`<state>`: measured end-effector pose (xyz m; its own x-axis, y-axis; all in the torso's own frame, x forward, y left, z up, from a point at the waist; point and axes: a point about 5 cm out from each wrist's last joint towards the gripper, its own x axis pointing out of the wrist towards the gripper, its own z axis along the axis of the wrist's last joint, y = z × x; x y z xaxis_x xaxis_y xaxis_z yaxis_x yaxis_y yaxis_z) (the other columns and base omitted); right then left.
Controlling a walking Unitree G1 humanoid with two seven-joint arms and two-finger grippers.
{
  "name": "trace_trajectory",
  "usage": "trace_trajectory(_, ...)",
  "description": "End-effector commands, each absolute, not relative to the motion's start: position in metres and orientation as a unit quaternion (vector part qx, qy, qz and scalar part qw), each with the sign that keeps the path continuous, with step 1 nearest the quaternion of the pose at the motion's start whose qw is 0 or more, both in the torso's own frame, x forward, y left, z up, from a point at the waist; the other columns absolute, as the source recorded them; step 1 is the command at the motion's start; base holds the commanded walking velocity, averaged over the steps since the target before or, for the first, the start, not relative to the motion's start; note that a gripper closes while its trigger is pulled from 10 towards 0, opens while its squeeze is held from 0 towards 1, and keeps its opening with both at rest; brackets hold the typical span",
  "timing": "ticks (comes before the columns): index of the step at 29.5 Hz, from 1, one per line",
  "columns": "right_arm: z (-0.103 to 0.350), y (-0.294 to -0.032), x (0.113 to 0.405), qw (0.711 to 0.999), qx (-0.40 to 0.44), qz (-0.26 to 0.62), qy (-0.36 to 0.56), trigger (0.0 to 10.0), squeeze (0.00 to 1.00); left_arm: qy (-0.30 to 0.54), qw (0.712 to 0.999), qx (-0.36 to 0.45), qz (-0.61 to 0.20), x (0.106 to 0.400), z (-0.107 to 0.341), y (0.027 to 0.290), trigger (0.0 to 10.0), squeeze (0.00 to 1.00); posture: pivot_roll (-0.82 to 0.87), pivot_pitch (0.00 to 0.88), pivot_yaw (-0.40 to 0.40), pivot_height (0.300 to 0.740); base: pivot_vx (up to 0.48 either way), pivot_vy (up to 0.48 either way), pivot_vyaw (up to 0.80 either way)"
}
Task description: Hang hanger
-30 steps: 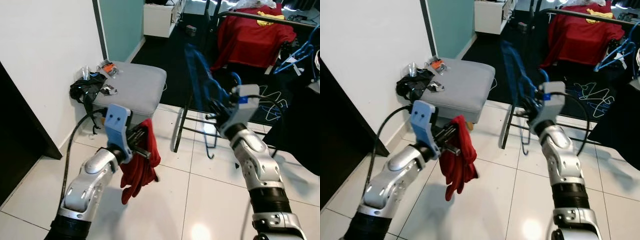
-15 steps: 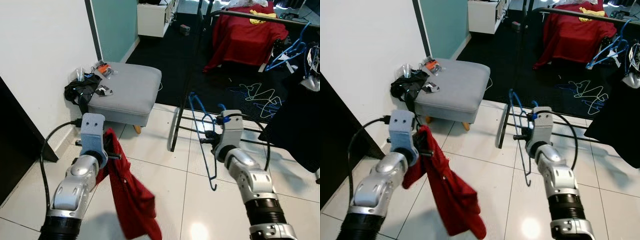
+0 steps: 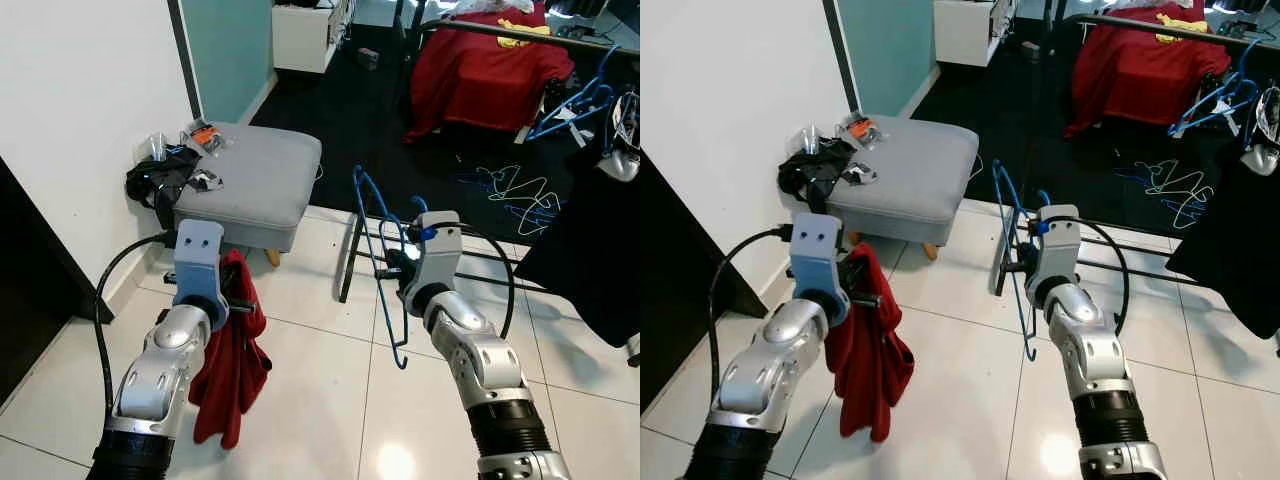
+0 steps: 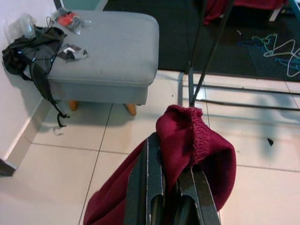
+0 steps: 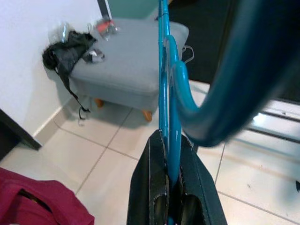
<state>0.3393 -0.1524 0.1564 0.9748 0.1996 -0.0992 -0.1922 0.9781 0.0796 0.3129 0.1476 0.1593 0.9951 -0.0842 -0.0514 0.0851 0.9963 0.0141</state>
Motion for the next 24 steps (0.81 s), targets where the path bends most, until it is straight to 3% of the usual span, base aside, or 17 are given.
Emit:
trace_trajectory(1,0.1571,-0.1541,0.3371,0.993,0.043,0.099,0.045,10.0,0.0,0.007,0.999,0.0,-0.05,0.3103,0.164,0.1427,10.0,0.0,-0.05,0.122,-0.044,0.74,0.0,0.0,0.0)
trace_trajectory(7,0.1604,-0.1499,0.3371,0.992,0.039,0.116,0.038,10.0,0.0,0.0,0.999,-0.002,-0.05,0.3096,0.1661,0.139,10.0,0.0,-0.05,0.121,-0.053,0.74,0.328,0.0,0.0)
trace_trajectory(22,0.1614,-0.147,0.3348,0.991,0.041,0.125,0.031,10.0,0.0,-0.007,0.999,-0.001,-0.047,0.3114,0.1696,0.1404,10.0,0.0,-0.05,0.123,-0.047,0.74,0.348,0.0,-0.76)
trace_trajectory(24,0.1621,-0.1478,0.3347,0.991,0.045,0.123,0.029,10.0,0.0,-0.008,0.999,0.0,-0.048,0.312,0.1703,0.1402,10.0,0.0,-0.05,0.125,-0.045,0.74,0.349,0.0,0.0)
